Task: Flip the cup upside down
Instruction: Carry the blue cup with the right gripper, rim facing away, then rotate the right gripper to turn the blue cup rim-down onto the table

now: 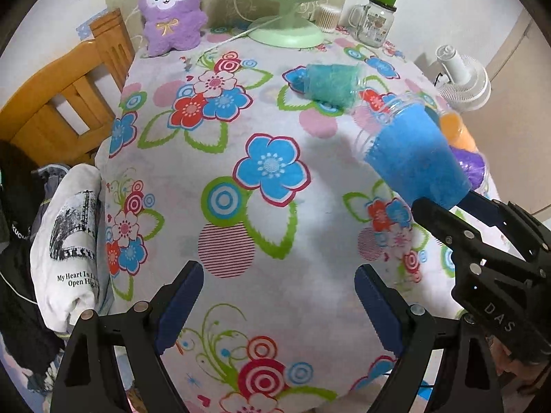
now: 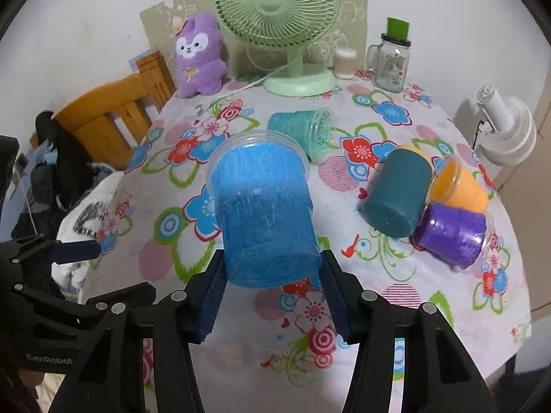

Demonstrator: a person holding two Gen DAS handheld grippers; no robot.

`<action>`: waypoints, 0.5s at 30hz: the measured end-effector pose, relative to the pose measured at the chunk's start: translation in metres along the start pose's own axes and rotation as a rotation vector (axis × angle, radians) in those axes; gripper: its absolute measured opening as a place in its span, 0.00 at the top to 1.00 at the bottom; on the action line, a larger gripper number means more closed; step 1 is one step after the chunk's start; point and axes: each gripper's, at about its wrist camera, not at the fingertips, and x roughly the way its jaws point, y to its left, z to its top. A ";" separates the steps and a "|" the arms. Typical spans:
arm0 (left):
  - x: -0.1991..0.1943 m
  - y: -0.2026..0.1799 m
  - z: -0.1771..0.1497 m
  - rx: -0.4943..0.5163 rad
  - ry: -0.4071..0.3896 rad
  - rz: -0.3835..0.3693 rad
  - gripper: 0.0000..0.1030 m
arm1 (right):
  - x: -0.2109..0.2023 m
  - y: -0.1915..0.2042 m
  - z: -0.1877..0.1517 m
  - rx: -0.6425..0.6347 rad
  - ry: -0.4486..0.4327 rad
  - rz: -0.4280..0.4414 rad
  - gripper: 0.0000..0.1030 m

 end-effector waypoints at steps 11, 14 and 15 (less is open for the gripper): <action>-0.005 -0.008 0.001 -0.025 -0.023 0.010 0.12 | 0.006 0.003 0.019 -0.108 0.193 0.007 0.46; -0.007 -0.007 0.003 -0.033 -0.037 0.005 0.12 | 0.005 0.005 0.023 -0.136 0.219 -0.003 0.46; -0.007 -0.007 0.003 -0.038 -0.039 0.003 0.12 | 0.005 0.006 0.024 -0.144 0.228 -0.003 0.46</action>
